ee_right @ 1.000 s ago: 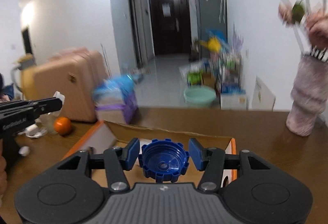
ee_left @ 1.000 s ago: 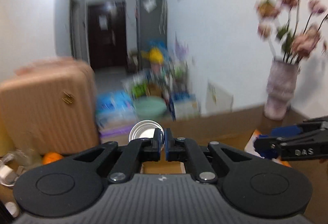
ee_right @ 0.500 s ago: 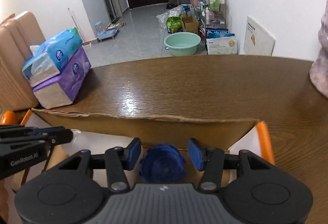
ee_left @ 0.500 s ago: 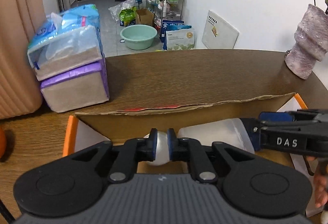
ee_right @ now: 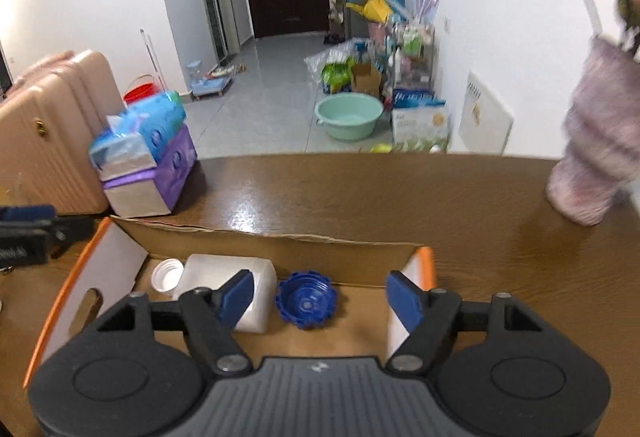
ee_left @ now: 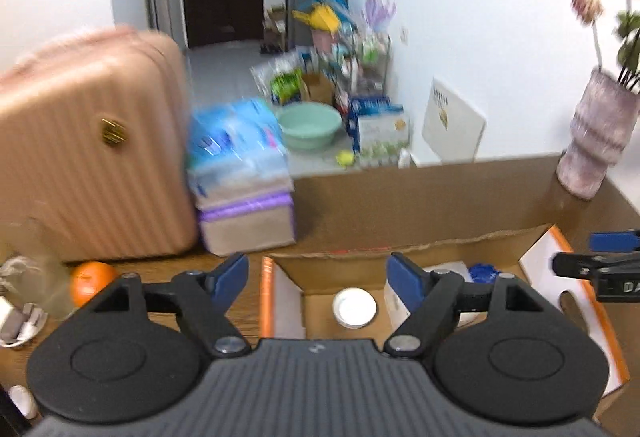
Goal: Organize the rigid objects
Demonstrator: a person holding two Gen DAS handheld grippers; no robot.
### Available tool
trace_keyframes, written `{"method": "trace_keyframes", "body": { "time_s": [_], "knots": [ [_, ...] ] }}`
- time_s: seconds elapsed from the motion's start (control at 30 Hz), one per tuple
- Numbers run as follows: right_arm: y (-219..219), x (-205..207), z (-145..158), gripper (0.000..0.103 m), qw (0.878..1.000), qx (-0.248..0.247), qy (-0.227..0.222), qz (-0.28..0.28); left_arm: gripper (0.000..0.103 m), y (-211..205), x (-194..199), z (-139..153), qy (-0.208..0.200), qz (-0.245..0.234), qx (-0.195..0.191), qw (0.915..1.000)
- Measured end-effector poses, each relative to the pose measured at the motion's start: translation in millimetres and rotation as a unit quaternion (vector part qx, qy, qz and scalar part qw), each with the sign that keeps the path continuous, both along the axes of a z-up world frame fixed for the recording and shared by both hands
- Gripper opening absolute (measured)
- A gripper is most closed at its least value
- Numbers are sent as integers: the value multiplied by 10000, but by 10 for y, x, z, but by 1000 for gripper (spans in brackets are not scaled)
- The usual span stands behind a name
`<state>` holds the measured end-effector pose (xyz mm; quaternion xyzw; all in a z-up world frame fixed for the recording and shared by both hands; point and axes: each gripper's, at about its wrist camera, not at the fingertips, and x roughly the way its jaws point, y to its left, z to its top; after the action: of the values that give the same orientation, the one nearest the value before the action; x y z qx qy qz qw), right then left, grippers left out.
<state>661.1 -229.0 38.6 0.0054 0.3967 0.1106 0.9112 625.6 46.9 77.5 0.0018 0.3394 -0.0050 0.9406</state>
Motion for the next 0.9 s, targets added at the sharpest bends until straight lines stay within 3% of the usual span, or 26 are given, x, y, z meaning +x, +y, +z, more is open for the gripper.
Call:
{"method": "trace_keyframes", "body": {
  "time_s": [0.13, 0.3, 0.43, 0.53, 0.7, 0.9],
  "knots": [
    [-124, -481, 394, 80, 9985, 161, -516, -36, 99, 17, -528, 341, -819, 158, -23, 9965],
    [-131, -1121, 683, 83, 9923, 129, -1229, 43, 103, -8, -1213, 591, -1659, 102, 83, 9861],
    [-113, -1646, 747, 96, 9785, 117, -2058, 7, 103, -58, -1693, 634, -2302, 130, 141, 9730],
    [-146, -1962, 708, 98, 9667, 111, -2554, -141, 103, -100, -2034, 593, -2714, 43, 119, 9624],
    [-213, -2381, 561, 98, 9526, 406, -3011, -184, 103, -71, -2404, 446, -2965, 123, -171, 9548],
    [-187, -2787, 452, 98, 9442, 493, -3251, -175, 103, 2, -2645, 337, -2958, 110, -243, 9549]
  ]
}}
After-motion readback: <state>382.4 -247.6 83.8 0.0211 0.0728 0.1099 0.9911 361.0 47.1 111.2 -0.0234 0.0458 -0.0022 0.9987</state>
